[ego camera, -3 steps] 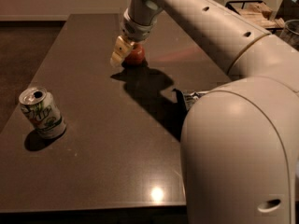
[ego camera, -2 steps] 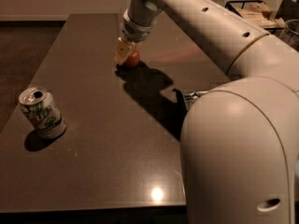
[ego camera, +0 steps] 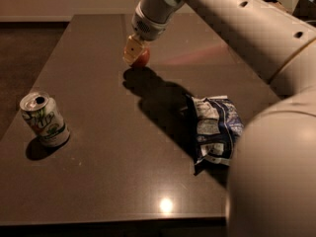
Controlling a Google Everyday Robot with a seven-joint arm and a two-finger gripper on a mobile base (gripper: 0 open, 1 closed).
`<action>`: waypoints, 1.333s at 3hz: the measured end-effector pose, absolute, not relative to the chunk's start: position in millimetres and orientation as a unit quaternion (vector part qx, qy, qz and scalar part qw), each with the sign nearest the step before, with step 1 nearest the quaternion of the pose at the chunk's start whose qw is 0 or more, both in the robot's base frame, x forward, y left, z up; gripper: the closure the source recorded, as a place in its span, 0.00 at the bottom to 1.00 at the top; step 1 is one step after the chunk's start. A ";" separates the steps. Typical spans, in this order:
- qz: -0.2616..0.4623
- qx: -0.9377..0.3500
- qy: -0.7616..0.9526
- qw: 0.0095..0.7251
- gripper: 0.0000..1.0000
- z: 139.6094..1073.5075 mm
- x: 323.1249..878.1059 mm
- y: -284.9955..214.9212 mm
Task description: Move apple near 7up can
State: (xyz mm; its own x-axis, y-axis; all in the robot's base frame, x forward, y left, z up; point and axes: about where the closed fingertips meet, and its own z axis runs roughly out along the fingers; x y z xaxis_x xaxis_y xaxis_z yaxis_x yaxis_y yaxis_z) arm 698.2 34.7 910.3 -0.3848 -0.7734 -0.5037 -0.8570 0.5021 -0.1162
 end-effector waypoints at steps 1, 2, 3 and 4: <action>0.107 -0.534 0.791 0.278 1.00 938.3 660.3 30.4; 0.138 -0.587 0.744 0.287 1.00 961.5 612.1 41.7; 0.159 -0.639 0.696 0.287 1.00 972.4 566.7 62.9; 0.171 -0.679 0.657 0.279 1.00 968.7 531.5 85.7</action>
Offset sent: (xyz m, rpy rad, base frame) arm -0.1570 0.0235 0.0856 0.1511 -0.0849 0.4824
